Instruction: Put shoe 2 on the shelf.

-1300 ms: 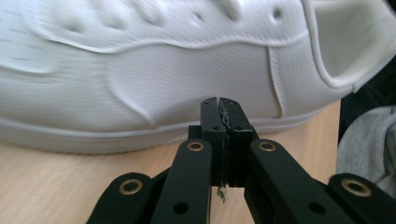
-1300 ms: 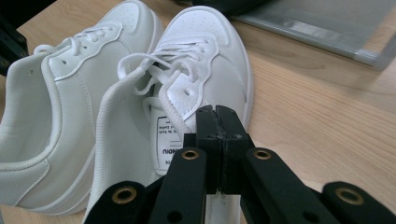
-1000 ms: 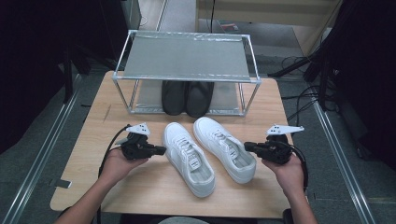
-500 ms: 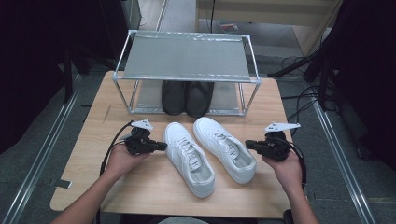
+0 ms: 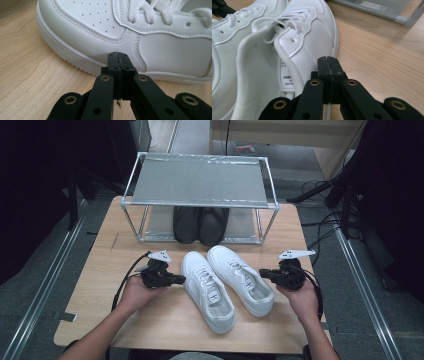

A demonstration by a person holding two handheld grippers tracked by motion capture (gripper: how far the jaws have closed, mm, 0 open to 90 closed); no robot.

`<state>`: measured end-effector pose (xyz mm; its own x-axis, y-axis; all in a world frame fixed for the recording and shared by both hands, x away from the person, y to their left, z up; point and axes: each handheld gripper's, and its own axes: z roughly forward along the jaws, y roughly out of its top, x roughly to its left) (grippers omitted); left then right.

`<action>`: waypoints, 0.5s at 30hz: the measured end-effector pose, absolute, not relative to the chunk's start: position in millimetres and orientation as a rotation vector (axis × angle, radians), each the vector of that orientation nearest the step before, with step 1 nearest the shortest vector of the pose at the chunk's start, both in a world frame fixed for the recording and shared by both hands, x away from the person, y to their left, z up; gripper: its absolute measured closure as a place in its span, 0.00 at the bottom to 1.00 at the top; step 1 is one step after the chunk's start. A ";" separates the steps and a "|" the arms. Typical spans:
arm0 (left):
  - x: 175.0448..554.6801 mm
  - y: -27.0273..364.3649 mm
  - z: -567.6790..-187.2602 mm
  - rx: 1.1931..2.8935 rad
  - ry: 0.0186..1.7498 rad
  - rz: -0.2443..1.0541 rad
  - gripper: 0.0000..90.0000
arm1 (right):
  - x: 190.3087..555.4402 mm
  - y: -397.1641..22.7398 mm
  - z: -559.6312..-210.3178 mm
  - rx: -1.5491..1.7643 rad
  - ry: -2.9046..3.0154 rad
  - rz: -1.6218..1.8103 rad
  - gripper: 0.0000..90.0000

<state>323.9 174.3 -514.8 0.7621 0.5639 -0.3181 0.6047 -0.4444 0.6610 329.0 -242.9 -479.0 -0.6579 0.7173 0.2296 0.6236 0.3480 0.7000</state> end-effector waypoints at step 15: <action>312.7 157.0 -514.7 2.178 0.791 -0.079 1.00 | 330.3 -236.2 -482.0 1.246 2.496 1.175 1.00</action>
